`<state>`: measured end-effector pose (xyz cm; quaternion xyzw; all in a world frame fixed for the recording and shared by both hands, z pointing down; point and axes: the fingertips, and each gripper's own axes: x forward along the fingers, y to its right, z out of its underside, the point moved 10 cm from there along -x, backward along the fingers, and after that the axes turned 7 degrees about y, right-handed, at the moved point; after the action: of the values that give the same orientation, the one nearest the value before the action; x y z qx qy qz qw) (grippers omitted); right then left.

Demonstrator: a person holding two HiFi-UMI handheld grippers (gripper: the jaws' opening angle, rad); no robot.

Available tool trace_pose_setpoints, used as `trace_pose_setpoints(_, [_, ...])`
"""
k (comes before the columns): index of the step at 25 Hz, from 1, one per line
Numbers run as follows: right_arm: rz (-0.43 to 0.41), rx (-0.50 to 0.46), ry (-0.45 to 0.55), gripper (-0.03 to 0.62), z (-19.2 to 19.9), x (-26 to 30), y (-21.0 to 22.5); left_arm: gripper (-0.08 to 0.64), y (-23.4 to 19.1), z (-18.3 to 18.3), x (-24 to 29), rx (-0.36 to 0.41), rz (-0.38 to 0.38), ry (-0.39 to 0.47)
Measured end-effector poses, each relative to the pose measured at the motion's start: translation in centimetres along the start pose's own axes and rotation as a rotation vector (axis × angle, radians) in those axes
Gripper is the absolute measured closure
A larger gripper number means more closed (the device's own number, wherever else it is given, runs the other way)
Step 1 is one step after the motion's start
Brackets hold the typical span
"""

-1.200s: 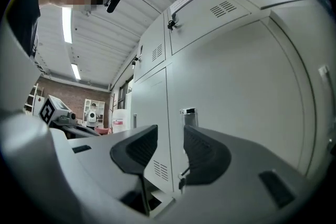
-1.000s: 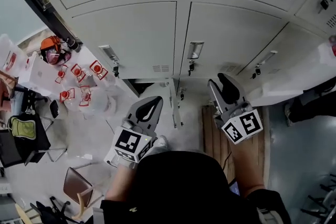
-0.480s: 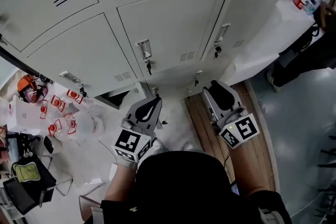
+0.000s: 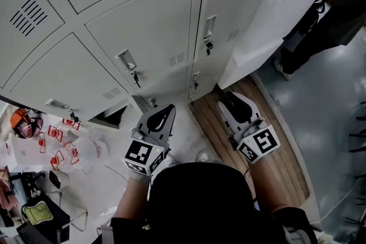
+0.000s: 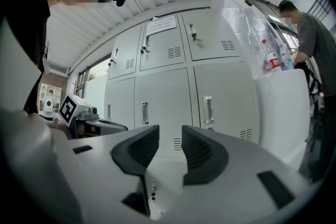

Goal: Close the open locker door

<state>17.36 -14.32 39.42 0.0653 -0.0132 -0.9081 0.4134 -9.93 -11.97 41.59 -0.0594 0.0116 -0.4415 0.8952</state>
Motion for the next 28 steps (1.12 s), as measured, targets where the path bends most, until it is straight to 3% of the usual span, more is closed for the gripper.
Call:
trace_pose_setpoints(16, [0.026,-0.022,-0.015,0.449,0.3,-1.5,0.4,0.538,0.7,0.1,0.9,-0.003,0.023,0.008])
trace_pose_setpoints(28, [0.01,-0.009,-0.017,0.449,0.6,-0.6,0.5,0.538,0.0,0.2,0.5,-0.018,-0.016,0.003])
